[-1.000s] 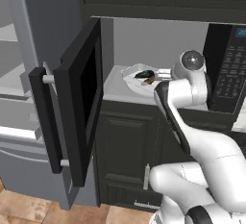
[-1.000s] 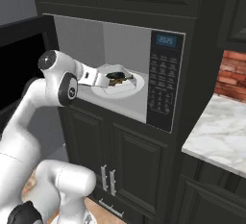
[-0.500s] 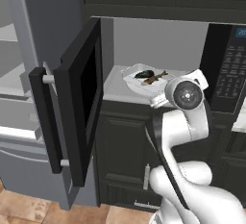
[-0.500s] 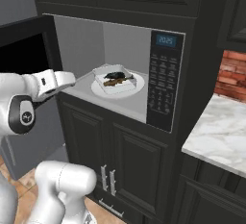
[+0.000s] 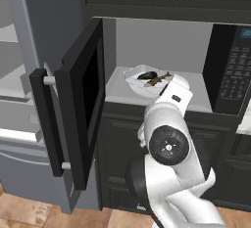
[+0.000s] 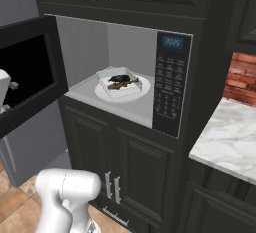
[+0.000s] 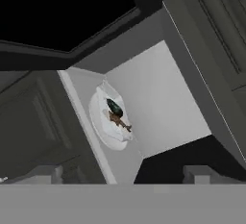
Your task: Place the tupperware containing the fish and eggplant meal in the microwave. Close the microwave door and press the start button to reheat the meal.
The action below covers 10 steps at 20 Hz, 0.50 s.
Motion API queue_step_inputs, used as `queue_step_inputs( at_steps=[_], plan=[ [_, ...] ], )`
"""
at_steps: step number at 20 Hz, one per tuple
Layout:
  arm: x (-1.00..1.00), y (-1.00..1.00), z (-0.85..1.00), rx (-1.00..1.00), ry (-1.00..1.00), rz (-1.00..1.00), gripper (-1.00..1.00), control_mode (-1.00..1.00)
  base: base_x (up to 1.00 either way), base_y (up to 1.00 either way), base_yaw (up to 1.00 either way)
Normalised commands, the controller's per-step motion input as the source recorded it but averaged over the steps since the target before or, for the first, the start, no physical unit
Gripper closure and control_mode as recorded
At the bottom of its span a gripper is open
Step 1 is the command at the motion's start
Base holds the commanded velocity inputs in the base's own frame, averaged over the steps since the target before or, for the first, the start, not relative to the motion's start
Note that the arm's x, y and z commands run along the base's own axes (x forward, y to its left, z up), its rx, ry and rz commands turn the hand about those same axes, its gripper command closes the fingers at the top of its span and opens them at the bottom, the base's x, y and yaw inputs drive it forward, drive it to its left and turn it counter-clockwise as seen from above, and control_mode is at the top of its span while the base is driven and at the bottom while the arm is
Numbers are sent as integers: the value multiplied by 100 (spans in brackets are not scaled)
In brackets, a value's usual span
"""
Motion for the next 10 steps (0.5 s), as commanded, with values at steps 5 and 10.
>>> queue_step_inputs(
  at_steps=[5, 10],
  plan=[
    [-94, 100, 0, -51, -3, 12, -100, -100, 0, 0, 0],
    [-75, 100, -30, -47, -5, 7, -100, -100, 0, 0, 0]
  ],
)
